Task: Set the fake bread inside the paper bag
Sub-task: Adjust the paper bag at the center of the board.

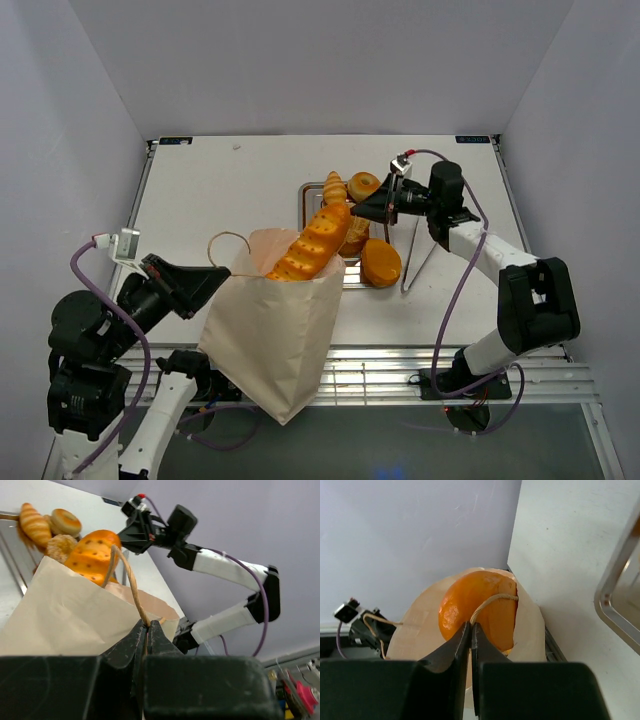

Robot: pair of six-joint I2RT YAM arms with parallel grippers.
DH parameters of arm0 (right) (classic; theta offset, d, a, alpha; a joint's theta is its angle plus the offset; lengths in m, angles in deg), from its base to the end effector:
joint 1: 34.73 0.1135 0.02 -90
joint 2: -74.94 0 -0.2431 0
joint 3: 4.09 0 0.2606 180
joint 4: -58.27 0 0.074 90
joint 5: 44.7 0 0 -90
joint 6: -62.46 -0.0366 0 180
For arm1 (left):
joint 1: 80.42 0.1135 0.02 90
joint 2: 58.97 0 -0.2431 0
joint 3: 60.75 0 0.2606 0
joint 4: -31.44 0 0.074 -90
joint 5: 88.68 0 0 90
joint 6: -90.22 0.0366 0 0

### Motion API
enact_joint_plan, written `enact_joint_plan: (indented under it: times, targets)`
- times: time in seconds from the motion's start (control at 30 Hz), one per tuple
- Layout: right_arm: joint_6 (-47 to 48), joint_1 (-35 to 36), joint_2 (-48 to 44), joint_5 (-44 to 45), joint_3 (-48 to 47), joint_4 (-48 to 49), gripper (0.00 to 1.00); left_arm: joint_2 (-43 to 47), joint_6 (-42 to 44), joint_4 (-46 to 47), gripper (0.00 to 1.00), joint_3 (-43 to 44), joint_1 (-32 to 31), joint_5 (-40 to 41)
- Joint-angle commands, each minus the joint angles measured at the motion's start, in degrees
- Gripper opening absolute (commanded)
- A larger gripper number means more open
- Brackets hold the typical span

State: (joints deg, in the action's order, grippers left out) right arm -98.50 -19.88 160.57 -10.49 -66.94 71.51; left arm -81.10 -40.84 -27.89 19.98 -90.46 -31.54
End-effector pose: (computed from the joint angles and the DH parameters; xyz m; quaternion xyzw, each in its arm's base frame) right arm 0.3161 0.1151 0.2393 0.0507 0.7376 0.6502 0.1749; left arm 0.0313 -0.0257 0.4262 0.0090 0.7108 -0.4722 0.5212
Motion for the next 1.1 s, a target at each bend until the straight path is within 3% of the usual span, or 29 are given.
enact_joint_plan:
  times: [0.0,0.17,0.4,0.5,0.6,0.7,0.83,0.87,0.93,1.07]
  targets:
    - [1.87,3.07,1.82,-5.02,-10.64,5.01,0.08,-5.81,0.01,-4.52,0.00,1.49,0.02,10.62]
    - [7.40,9.22,8.50,-9.33,-27.75,1.24,0.08,-17.82,5.10,-2.32,0.00,4.55,-0.06,17.47]
    - [3.39,11.25,18.51,-8.81,-51.59,3.06,0.08,-39.70,16.26,-2.57,0.00,27.28,0.02,21.69]
    - [-2.14,12.30,23.00,-9.60,-61.34,6.93,0.08,-42.99,20.39,-0.58,0.00,31.98,0.02,22.31]
    - [-3.48,13.45,25.11,-9.78,-64.71,7.20,0.08,-41.86,23.03,1.71,0.00,34.18,-0.06,22.49]
    - [-2.79,15.11,22.85,-10.39,-60.70,9.13,0.08,-37.82,22.96,1.73,0.00,31.38,0.02,24.16]
    - [5.10,18.18,19.23,-9.16,-46.92,8.09,0.08,-27.04,18.32,0.76,0.00,15.94,0.02,25.46]
    - [6.35,18.89,19.05,-9.25,-45.66,7.21,0.08,-25.00,17.34,1.37,0.00,8.33,-0.06,26.09]
    - [11.33,20.47,19.49,-9.08,-43.81,4.58,0.08,-21.57,15.67,1.81,0.00,1.96,0.02,27.84]
    - [18.82,21.36,19.76,-6.35,-44.32,-4.38,0.08,-19.44,15.04,-0.29,0.00,-2.56,-0.06,31.10]
